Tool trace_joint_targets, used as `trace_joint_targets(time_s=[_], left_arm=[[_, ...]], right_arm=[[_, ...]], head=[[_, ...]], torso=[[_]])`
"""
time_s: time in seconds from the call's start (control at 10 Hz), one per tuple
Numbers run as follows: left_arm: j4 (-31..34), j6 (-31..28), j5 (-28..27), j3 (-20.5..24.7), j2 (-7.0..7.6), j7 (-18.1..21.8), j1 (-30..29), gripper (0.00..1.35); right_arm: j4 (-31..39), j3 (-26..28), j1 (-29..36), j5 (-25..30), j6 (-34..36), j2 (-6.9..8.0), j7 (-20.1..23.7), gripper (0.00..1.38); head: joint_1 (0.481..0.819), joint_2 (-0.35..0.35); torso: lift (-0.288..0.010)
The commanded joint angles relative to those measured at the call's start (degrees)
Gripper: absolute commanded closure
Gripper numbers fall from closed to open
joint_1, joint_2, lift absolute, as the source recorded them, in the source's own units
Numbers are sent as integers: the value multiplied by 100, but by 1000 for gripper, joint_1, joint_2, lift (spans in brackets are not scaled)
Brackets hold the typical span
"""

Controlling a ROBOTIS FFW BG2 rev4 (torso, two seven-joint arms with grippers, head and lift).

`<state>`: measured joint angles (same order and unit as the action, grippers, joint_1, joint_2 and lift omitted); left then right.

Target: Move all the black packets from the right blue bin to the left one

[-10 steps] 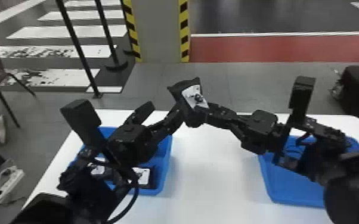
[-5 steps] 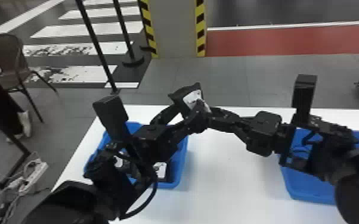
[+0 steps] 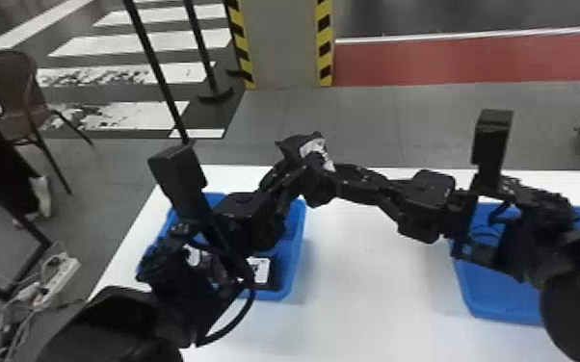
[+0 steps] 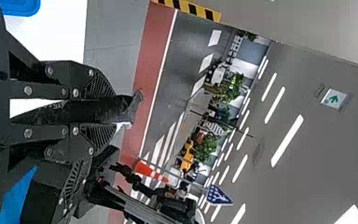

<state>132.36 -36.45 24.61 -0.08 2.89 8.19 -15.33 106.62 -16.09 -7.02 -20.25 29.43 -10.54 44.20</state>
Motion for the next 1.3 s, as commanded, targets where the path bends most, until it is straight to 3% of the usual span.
trace_joint_targets(time_s=[0.0,0.1,0.2,0.3,0.7,0.9,1.0,1.2], left_arm=[[32,74,27,-10,1,7,-13,1216],[32,144,35,26,1,7,-13,1216],[32,257,27,78,-8,-54,-41,1216],[4,482,-96,157,-26,-213,-70,1216],[-812,1016,-2874,439,-114,-740,57,1214],[-1290,1340,-3612,456,-70,-872,155,1214],[-1459,1607,-3911,456,-87,-1065,141,1145],[-2077,3013,-3612,535,-105,-1083,113,397]], right_arm=[[-193,9,-1,-14,-103,8,-8,734],[-291,80,69,-14,-117,17,1,220],[-319,247,224,3,-117,52,1,-1],[-179,528,449,205,-117,105,-8,68],[510,1266,1138,478,-47,211,-131,59],[679,1292,1180,566,10,211,-210,61],[707,1328,1208,566,24,211,-245,61],[749,1363,1250,583,66,211,-263,59]], head=[[681,190],[681,186],[682,185],[687,181],[695,207],[695,247],[695,253],[695,264]], torso=[[-110],[-110],[-110],[-110],[-110],[-110],[-110],[-110]])
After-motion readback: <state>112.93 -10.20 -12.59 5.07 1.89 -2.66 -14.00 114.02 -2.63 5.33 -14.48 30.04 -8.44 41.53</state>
